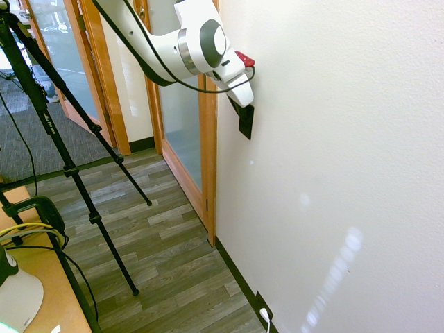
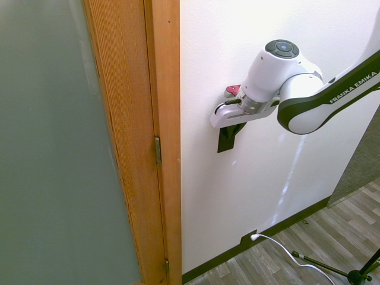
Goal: Turn off the light
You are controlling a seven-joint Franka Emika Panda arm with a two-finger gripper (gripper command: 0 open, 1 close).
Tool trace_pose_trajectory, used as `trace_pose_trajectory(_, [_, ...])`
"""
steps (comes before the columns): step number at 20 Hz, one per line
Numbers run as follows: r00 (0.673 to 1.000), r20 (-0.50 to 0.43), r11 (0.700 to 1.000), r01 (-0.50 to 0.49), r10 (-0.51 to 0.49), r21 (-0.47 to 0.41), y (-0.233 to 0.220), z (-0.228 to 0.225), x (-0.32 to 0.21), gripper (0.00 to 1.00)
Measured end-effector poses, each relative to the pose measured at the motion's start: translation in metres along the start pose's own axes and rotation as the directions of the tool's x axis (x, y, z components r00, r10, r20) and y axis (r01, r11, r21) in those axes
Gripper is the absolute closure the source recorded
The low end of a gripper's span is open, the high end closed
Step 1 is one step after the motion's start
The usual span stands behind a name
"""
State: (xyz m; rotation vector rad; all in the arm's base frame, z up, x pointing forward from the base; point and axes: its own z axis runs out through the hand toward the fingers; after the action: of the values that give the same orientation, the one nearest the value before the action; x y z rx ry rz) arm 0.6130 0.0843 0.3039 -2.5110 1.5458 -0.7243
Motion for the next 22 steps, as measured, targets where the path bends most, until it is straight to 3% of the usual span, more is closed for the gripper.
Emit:
trace_pose_trajectory(8, [1.0,0.004,0.998,0.006,-0.006,-0.057,-0.005,0.023,-0.007,1.0])
trace_pose_trajectory(9, [1.0,0.007,0.998,0.006,-0.006,-0.057,-0.005,0.023,-0.007,0.0])
trace_pose_trajectory(17, [0.998,0.049,0.999,0.03,-0.029,-0.024,0.002,0.022,0.001,0.0])
trace_pose_trajectory(22, [0.998,0.061,0.998,0.026,-0.029,0.05,0.028,0.035,0.001,0.0])
